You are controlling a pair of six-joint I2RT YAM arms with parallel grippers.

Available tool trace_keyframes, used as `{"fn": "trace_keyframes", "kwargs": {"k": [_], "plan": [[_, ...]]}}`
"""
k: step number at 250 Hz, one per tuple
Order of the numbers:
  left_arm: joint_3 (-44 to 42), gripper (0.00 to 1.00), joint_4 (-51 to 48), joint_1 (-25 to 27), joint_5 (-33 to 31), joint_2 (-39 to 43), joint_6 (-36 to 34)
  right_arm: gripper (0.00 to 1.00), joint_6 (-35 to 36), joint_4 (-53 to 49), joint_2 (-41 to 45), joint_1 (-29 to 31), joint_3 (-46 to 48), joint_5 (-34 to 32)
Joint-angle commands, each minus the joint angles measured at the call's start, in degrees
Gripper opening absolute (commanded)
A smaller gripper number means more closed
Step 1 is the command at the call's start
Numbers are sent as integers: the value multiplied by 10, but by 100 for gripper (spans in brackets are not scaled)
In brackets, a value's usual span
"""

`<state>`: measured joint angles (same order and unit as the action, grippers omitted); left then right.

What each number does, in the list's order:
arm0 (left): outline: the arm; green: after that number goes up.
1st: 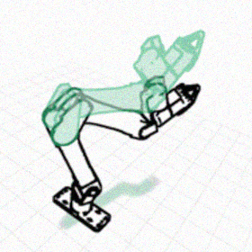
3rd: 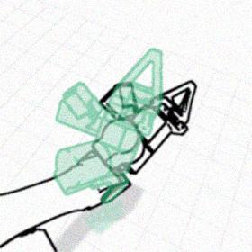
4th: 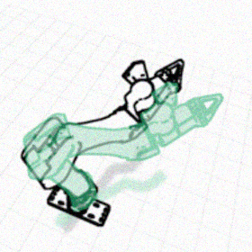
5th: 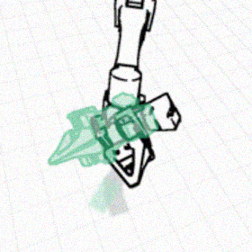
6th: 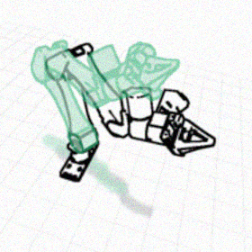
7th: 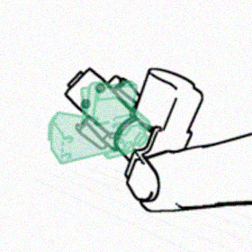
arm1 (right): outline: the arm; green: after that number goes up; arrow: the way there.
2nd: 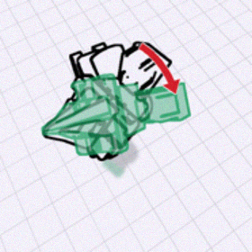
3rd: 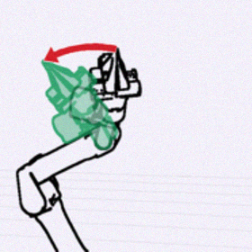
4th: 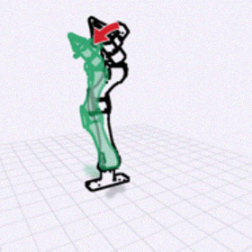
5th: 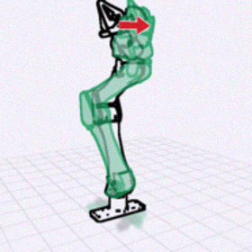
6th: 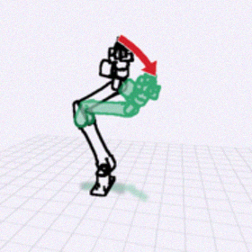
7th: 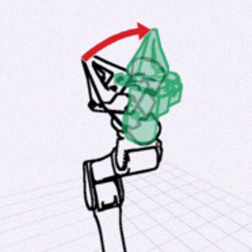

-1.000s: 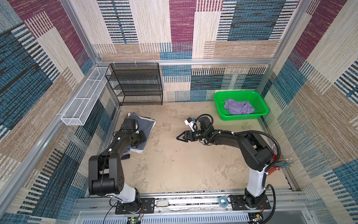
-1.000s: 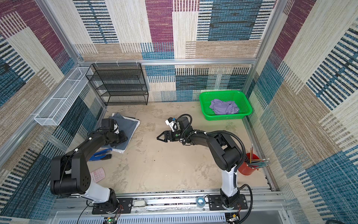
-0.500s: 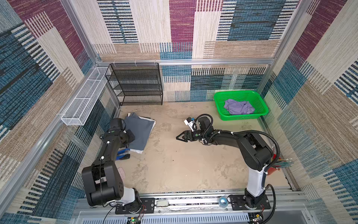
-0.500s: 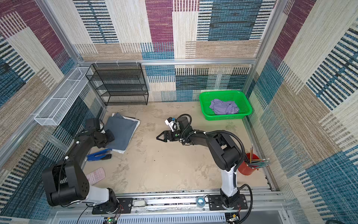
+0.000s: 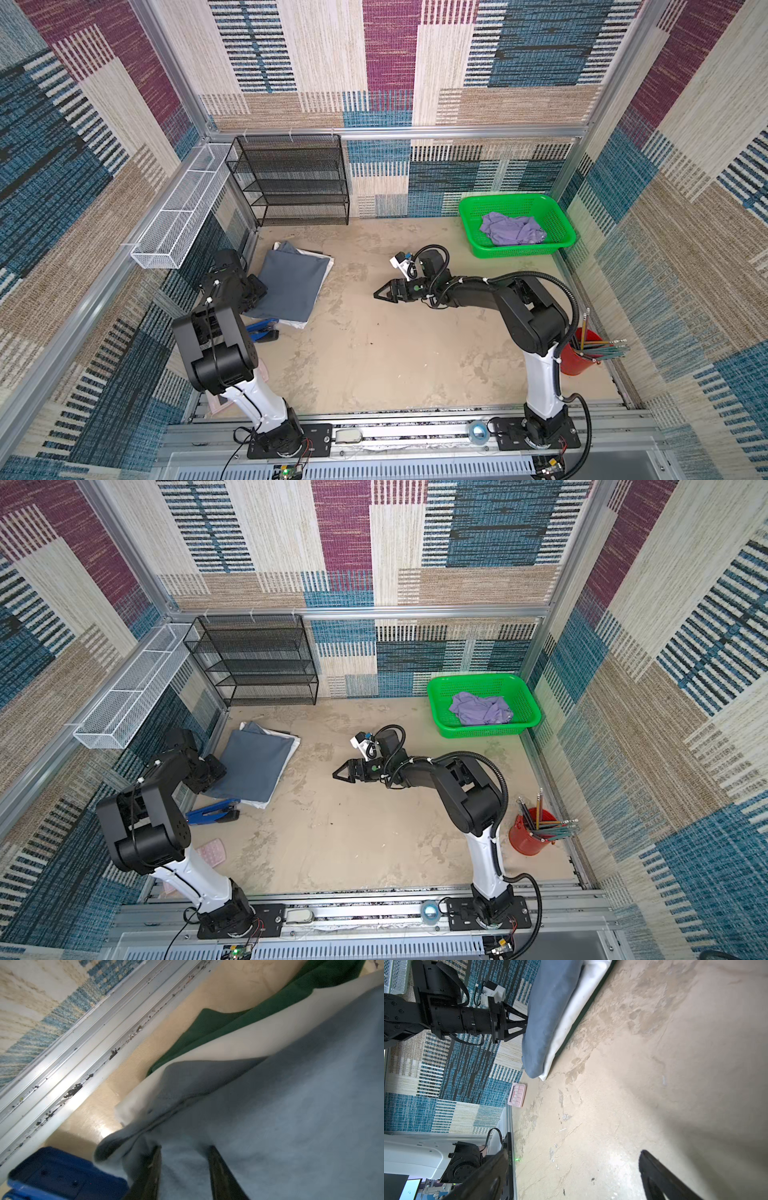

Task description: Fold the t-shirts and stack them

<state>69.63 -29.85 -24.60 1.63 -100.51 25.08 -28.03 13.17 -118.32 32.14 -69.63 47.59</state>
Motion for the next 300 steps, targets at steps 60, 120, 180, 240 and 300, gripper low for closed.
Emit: {"fn": "trace_keyframes", "kwargs": {"k": [60,120,180,240,300], "plan": [[0,40,115,49,61,57,-19,99,20,-14,-9,0,-23,11],[131,39,110,72,46,-77,-2,99,24,-35,-25,0,-46,11],[229,39,104,82,37,-192,4,99,20,-46,-49,-1,-69,13],[286,40,85,89,52,-233,-3,99,32,-77,-54,-1,-93,5],[229,42,79,116,68,-122,-13,99,38,-82,2,-1,-67,-30]]}}
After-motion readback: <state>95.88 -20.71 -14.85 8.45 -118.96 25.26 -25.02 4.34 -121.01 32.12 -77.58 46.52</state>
